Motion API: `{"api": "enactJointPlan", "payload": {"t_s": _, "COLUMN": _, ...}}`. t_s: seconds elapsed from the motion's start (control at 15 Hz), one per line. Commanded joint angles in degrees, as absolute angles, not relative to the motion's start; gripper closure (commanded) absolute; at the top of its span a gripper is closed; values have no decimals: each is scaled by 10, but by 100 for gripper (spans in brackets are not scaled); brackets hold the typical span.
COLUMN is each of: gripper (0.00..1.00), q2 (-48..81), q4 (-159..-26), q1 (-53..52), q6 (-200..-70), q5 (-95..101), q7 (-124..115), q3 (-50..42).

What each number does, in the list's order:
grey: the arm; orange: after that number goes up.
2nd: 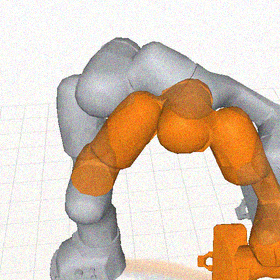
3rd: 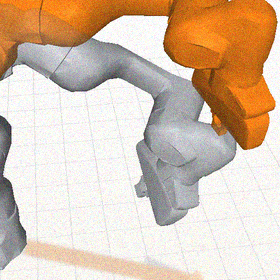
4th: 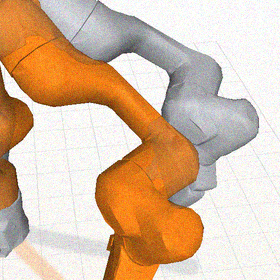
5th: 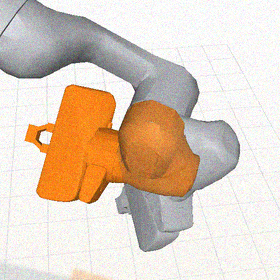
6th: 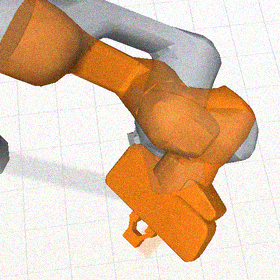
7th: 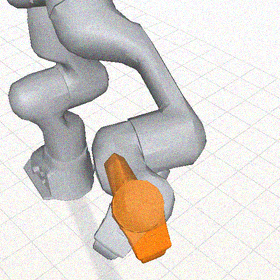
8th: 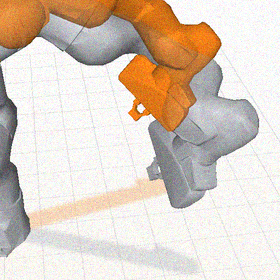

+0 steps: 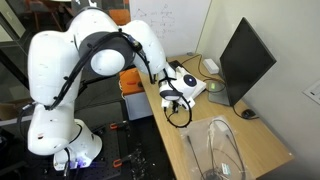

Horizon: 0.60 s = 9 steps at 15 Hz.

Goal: Move the glass bowl to the left side of the desk

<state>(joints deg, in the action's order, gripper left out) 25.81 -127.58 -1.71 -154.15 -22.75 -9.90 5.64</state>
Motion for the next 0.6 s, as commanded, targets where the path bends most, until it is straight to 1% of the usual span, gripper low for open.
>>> {"api": "enactJointPlan", "payload": {"t_s": 0.0, "gripper": 97, "q2": 190, "q4": -1353, "q1": 25, "q6": -1572, "q5": -281, "q7": -33, "q3": 92}}
{"api": "enactJointPlan", "payload": {"t_s": 0.33, "gripper": 97, "q2": 160, "q4": -1408, "q1": 45, "q6": -1568, "q5": -320, "q7": -1, "q3": 84}}
{"api": "enactJointPlan", "payload": {"t_s": 0.53, "gripper": 97, "q2": 166, "q4": -1415, "q1": 53, "q6": -1575, "q5": -324, "q7": 6, "q3": 81}}
